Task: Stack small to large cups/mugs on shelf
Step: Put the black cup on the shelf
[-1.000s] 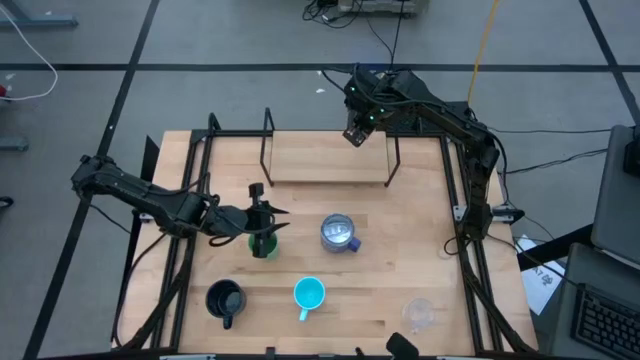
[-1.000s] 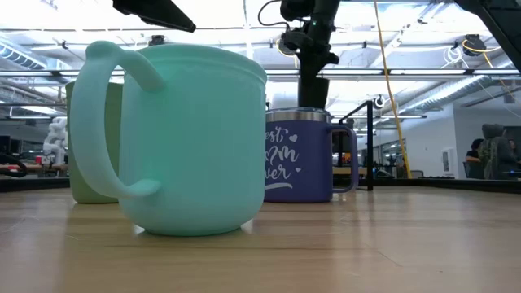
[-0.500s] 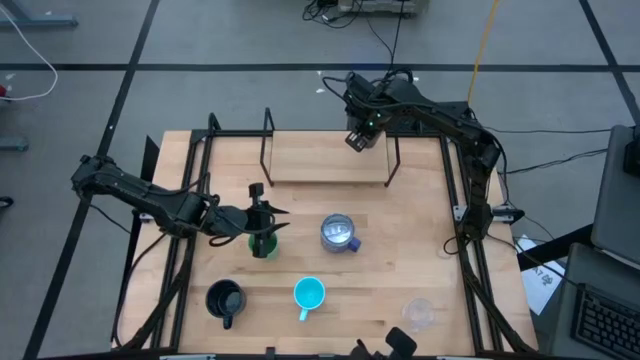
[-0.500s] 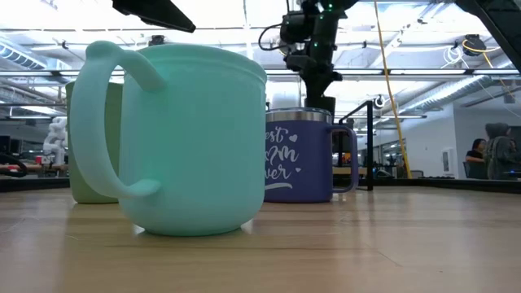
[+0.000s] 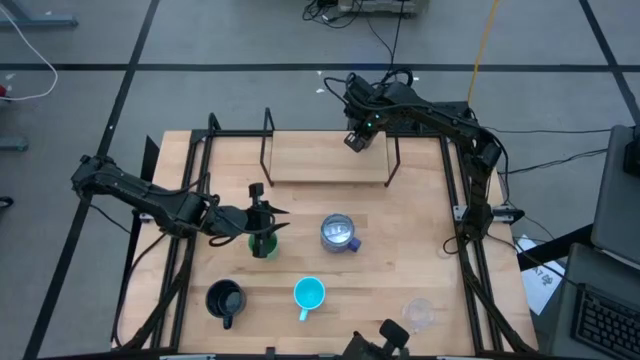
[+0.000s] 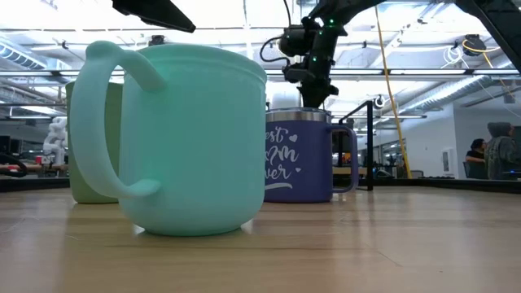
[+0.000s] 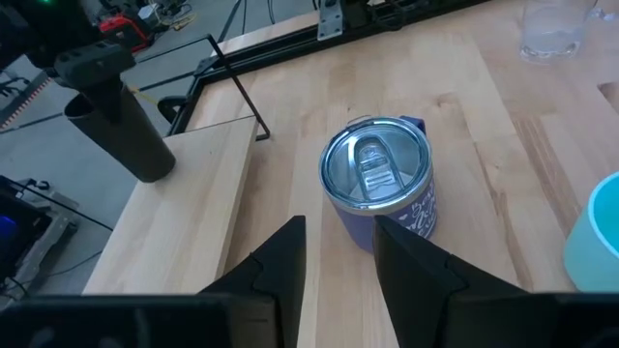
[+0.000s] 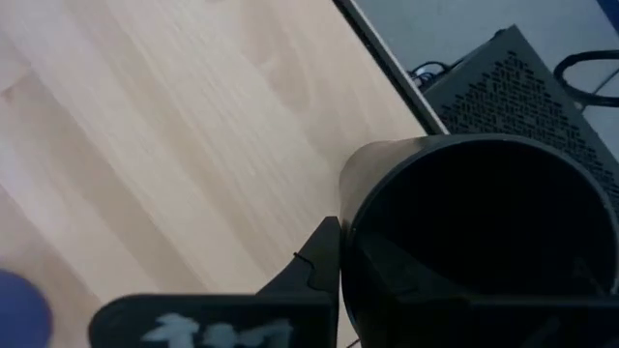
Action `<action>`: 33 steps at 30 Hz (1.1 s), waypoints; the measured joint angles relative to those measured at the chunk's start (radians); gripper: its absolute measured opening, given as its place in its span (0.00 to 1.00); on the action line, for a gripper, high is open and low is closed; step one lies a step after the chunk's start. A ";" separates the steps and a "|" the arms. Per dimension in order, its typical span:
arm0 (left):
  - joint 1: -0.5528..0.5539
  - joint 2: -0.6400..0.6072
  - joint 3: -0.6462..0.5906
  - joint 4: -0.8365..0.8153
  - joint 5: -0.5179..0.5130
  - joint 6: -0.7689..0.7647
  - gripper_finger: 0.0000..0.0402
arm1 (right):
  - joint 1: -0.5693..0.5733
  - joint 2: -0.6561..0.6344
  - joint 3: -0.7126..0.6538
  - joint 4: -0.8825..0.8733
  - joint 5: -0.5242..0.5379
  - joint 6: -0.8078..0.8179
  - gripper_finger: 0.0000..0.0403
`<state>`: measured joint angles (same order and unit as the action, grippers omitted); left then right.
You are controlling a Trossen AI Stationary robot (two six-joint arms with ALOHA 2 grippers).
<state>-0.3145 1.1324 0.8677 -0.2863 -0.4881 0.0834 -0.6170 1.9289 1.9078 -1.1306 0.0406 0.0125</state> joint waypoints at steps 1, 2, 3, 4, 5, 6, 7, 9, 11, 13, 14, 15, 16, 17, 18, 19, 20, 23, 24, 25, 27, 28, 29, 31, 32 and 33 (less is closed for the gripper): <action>0.000 0.000 0.000 0.000 0.000 0.000 0.31 | 0.000 0.000 -0.008 0.009 0.000 -0.003 0.00; 0.000 0.000 0.000 0.000 0.000 0.000 0.31 | 0.000 0.000 -0.016 0.014 -0.001 -0.007 0.00; 0.000 0.000 0.000 0.000 0.000 0.000 0.31 | 0.001 0.000 -0.020 0.015 -0.002 -0.010 0.00; 0.000 0.000 0.000 0.000 0.000 0.000 0.31 | 0.001 0.000 -0.023 0.016 -0.002 -0.014 0.00; 0.000 0.000 0.000 0.000 0.000 0.000 0.31 | 0.001 0.000 -0.024 0.016 -0.002 -0.017 0.00; 0.000 0.000 0.000 0.000 0.000 0.000 0.31 | 0.002 0.000 -0.024 0.017 -0.003 -0.023 0.01; 0.000 0.000 0.000 0.000 0.000 0.001 0.31 | 0.002 0.000 -0.024 0.021 -0.003 -0.026 0.01; 0.000 0.000 0.000 0.000 0.000 0.001 0.31 | 0.001 0.000 -0.024 0.029 -0.002 -0.032 0.04; 0.000 0.000 0.000 0.000 0.000 0.001 0.31 | 0.001 0.000 -0.024 0.036 0.007 -0.034 0.09; 0.000 0.000 0.000 0.000 0.000 0.002 0.31 | 0.001 0.000 -0.024 0.040 0.009 -0.037 0.14; 0.000 0.000 0.000 0.000 0.000 0.002 0.31 | 0.001 0.000 -0.024 0.047 0.009 -0.038 0.16; 0.000 0.000 0.000 0.000 0.000 0.002 0.31 | 0.001 0.000 -0.024 0.056 0.010 -0.041 0.18; 0.000 0.000 0.000 0.000 0.000 0.002 0.31 | 0.001 0.000 -0.024 0.065 0.010 -0.043 0.20; 0.000 0.000 0.000 0.000 0.000 0.004 0.31 | 0.001 0.000 -0.024 0.076 0.010 -0.048 0.22; 0.000 0.000 0.000 0.000 0.000 0.007 0.31 | 0.001 0.000 -0.024 0.086 0.010 -0.053 0.24; 0.000 0.000 0.000 0.000 0.000 0.009 0.31 | 0.001 0.000 -0.024 0.097 0.010 -0.058 0.26; 0.000 0.000 0.000 0.000 0.000 0.009 0.31 | 0.001 0.000 -0.024 0.106 0.010 -0.062 0.27; 0.000 0.000 0.000 0.000 0.000 0.008 0.31 | 0.001 0.000 -0.024 0.134 0.010 -0.079 0.30; 0.000 0.000 0.000 0.000 0.000 0.008 0.31 | 0.001 0.000 -0.024 0.139 0.010 -0.083 0.30; 0.000 0.000 0.000 0.000 0.000 0.008 0.31 | 0.001 0.000 -0.024 0.144 0.010 -0.085 0.31; 0.000 0.000 0.000 0.000 0.000 0.008 0.31 | 0.001 -0.003 -0.024 0.146 0.010 -0.086 0.31; 0.000 0.000 0.000 0.000 0.000 0.007 0.31 | 0.001 -0.005 -0.024 0.145 0.011 -0.086 0.31; 0.000 0.000 0.000 0.000 0.000 0.005 0.31 | 0.003 -0.009 -0.024 0.146 0.012 -0.088 0.31; 0.000 0.000 0.000 0.000 0.000 0.001 0.31 | 0.003 -0.023 -0.024 0.142 0.014 -0.087 0.31; 0.000 0.000 0.000 -0.001 0.000 0.000 0.31 | 0.006 -0.032 -0.024 0.142 0.014 -0.082 0.31; 0.000 0.000 0.000 0.000 0.000 0.000 0.31 | 0.008 -0.043 -0.024 0.144 0.015 -0.078 0.31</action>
<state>-0.3145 1.1324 0.8677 -0.2867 -0.4881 0.0837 -0.6085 1.8861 1.8839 -0.9871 0.0560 -0.0652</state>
